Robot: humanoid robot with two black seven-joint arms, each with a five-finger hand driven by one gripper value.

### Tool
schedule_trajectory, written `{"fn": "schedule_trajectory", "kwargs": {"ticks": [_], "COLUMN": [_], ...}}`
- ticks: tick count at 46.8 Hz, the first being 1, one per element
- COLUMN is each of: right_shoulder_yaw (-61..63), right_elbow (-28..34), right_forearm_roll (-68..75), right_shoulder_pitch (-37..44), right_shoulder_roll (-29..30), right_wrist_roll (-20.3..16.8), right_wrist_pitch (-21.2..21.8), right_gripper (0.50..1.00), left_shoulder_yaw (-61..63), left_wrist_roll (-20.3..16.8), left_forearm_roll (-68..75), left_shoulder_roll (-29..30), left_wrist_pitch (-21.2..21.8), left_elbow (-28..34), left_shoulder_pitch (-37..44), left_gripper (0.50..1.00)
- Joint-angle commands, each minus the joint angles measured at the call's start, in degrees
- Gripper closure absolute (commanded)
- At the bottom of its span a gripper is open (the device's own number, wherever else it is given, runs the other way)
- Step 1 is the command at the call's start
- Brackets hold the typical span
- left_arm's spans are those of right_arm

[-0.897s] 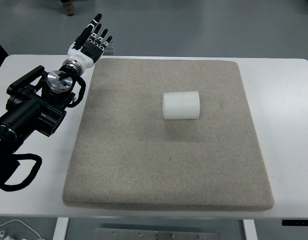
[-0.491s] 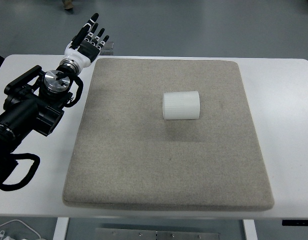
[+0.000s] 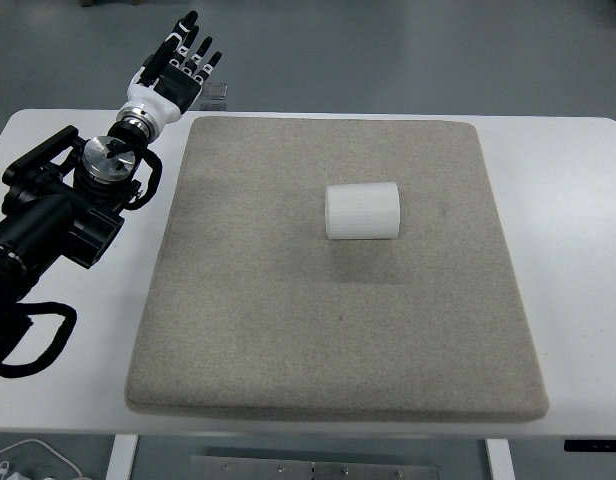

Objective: Flip white cup upright

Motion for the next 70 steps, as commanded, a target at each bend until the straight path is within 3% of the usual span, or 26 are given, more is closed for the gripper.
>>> {"fn": "schedule_trajectory", "kwargs": {"ticks": [1, 20, 26, 41, 55, 70], "right_shoulder_yaw": [0.00, 0.00, 0.00, 0.00, 0.00, 0.00], "right_elbow": [0.00, 0.00, 0.00, 0.00, 0.00, 0.00], "right_forearm_roll": [0.00, 0.00, 0.00, 0.00, 0.00, 0.00], "right_shoulder_pitch": [0.00, 0.00, 0.00, 0.00, 0.00, 0.00], "right_shoulder_roll": [0.00, 0.00, 0.00, 0.00, 0.00, 0.00], "right_wrist_roll": [-0.01, -0.01, -0.01, -0.01, -0.01, -0.01], "right_wrist_pitch": [0.07, -0.01, -0.01, -0.01, -0.01, 0.07], "right_gripper": [0.570, 0.570, 0.570, 0.570, 0.570, 0.570], "left_shoulder_yaw": [0.35, -0.53, 0.44, 0.71, 0.71, 4.05], "left_wrist_roll": [0.00, -1.05, 0.44, 5.71, 13.53, 23.90], "left_forearm_roll": [5.04, 32.64, 40.11, 64.27, 84.24, 93.91], "left_shoulder_roll": [0.02, 4.94, 7.05, 9.25, 9.34, 8.02], "left_wrist_pitch": [0.07, -0.02, -0.29, -4.68, -12.76, -13.21], "left_elbow": [-1.40, -18.80, -23.90, -32.08, -40.86, -46.50], "left_shoulder_pitch": [-0.70, -0.79, -1.93, -3.69, -3.43, -4.22], "left_gripper": [0.504, 0.506, 0.506, 0.512, 0.516, 0.519]}}
